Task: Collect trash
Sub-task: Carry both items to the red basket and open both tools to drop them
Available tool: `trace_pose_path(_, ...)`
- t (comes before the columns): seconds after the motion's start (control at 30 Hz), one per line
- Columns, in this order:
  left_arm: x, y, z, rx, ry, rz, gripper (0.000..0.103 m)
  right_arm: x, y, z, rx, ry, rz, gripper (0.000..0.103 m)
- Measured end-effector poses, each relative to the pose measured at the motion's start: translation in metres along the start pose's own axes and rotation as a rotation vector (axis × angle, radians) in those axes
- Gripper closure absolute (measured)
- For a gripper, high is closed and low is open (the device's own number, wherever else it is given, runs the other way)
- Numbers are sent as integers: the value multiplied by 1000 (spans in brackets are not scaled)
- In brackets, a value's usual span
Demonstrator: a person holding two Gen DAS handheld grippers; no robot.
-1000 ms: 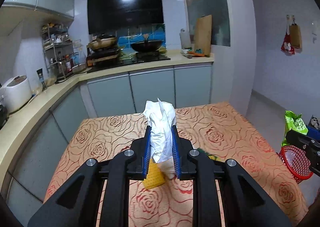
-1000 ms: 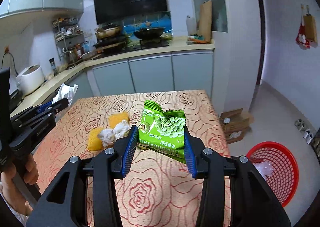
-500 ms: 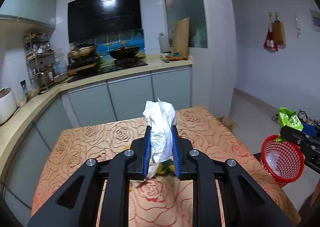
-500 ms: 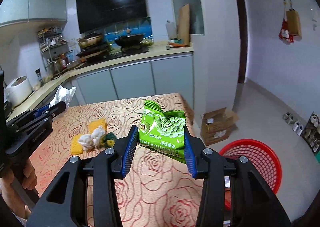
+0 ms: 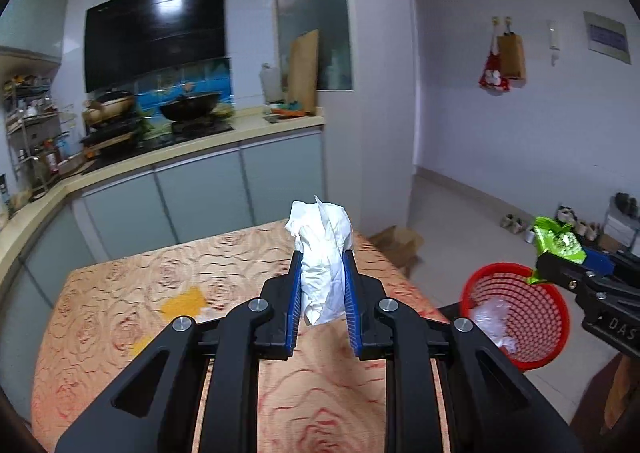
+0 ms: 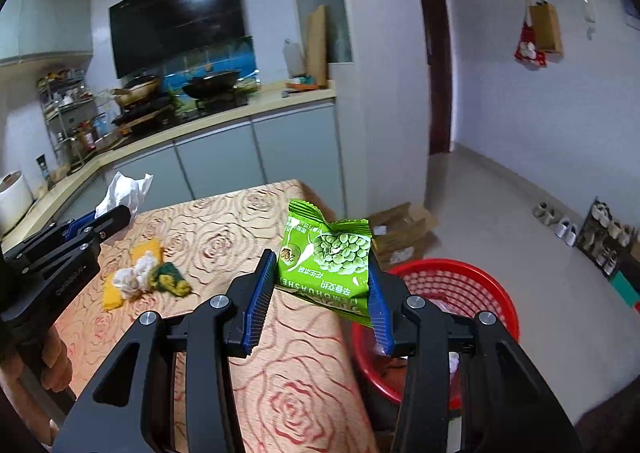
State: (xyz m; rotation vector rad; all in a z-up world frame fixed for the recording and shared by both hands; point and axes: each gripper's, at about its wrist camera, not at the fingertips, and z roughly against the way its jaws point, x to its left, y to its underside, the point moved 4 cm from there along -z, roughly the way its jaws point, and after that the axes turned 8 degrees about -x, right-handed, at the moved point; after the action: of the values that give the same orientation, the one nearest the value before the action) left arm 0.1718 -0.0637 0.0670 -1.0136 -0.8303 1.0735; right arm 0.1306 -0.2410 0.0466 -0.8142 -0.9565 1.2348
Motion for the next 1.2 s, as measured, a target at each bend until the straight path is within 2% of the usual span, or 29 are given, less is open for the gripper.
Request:
trace_pose_path(0.37,-66,12,-33,61,212,11,85,-59,15,3,23,122,-50,61)
trace_pose_path(0.63,-117,26,-58,126,303,-21,85,-99,28,-4,65,192,-80,61)
trace_pose_path(0.9,-161,44,-84,220,397,-66,85,-118,47,-24,148,217,-97,61)
trace_pose_path(1.2,-184,63,-106,318,471,-71,84,-131,66,-43,230,224,-114,60)
